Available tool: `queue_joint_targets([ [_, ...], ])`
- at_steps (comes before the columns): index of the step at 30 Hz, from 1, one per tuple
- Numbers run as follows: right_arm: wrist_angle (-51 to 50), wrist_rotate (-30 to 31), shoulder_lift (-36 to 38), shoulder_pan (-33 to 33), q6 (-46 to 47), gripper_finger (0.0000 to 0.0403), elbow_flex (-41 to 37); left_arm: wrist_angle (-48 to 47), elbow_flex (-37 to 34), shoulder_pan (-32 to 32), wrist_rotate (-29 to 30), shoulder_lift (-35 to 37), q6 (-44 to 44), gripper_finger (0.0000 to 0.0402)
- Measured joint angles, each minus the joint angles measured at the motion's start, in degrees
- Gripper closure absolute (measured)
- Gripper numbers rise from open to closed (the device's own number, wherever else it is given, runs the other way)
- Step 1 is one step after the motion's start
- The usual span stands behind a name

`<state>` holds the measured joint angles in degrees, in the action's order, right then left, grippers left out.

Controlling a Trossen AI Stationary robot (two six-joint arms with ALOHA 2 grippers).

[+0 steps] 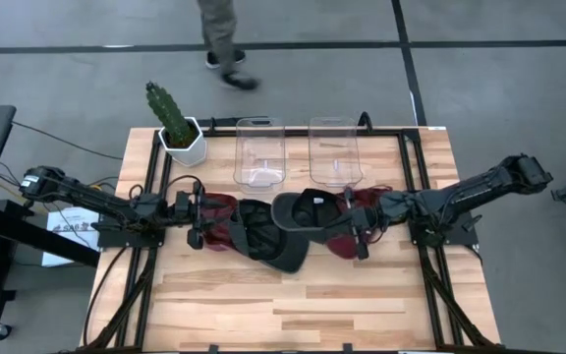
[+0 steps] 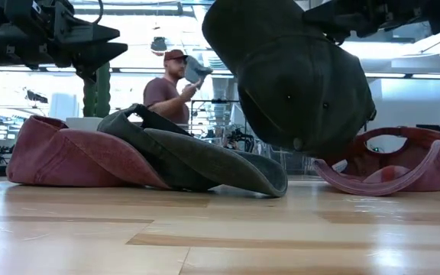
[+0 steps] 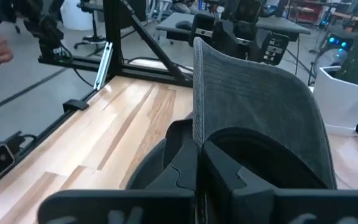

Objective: Pick & Place hat
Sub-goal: Put the right black cap into the transparent bin

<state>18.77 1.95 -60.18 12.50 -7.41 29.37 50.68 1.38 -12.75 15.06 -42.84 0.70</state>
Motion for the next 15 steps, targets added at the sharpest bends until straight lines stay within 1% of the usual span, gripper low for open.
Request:
queue_joint_targets([
  [5, 1.8, -2.7, -1.6, -1.2, 0.7, 0.0402, 0.7, 0.0, 3.4, 0.0, -0.2, -3.5, -3.4, 0.0236],
  [12, 1.2, -7.9, -8.9, -2.5, 3.0, 0.0402, 5.7, -0.2, 10.2, 0.0, -0.2, -14.2, -11.8, 0.0236],
  [15, 0.4, -8.4, -12.1, -2.5, 3.1, 0.0402, 8.6, -0.3, 13.0, 0.0, -0.1, -18.8, -16.7, 0.0236],
])
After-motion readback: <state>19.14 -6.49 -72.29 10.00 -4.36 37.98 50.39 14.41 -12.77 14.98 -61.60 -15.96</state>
